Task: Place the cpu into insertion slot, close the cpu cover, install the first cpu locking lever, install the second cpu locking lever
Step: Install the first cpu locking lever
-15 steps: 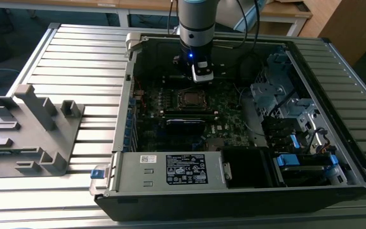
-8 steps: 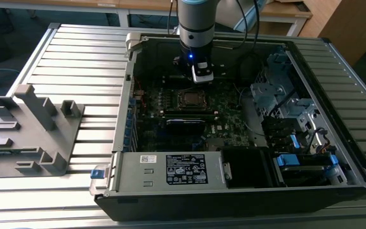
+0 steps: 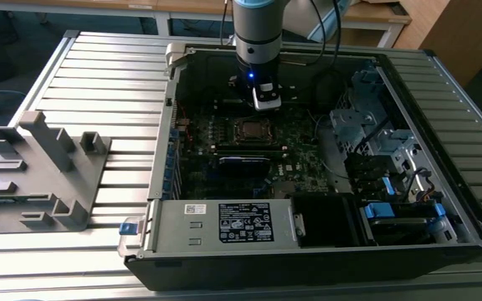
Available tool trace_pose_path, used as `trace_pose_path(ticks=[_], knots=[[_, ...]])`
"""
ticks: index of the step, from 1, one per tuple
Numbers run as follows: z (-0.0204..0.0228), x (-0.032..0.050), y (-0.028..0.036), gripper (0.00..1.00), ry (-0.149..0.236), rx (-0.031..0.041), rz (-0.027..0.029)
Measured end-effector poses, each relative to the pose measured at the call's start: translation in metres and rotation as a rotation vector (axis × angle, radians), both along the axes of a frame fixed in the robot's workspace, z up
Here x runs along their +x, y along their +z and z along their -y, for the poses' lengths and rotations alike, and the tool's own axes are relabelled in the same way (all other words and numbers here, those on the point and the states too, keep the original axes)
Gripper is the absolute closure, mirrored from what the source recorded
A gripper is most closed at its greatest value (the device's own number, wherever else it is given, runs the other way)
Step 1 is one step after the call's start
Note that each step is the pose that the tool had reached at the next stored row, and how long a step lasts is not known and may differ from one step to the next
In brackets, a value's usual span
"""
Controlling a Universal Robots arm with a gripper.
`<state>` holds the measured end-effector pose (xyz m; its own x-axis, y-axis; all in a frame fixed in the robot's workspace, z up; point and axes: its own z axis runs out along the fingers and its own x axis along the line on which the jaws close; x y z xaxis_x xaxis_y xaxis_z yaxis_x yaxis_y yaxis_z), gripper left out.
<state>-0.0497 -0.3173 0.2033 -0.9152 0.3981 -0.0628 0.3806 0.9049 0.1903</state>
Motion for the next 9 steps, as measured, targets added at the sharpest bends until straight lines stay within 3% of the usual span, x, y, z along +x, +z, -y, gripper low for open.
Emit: trace_pose_path(ticks=[4, 9], knots=[[0.0000, -0.0003, -0.0005, 0.89, 0.000, 0.0002, 0.0025], [0.0000, -0.0015, -0.0018, 0.89, 0.000, 0.0001, 0.0163]])
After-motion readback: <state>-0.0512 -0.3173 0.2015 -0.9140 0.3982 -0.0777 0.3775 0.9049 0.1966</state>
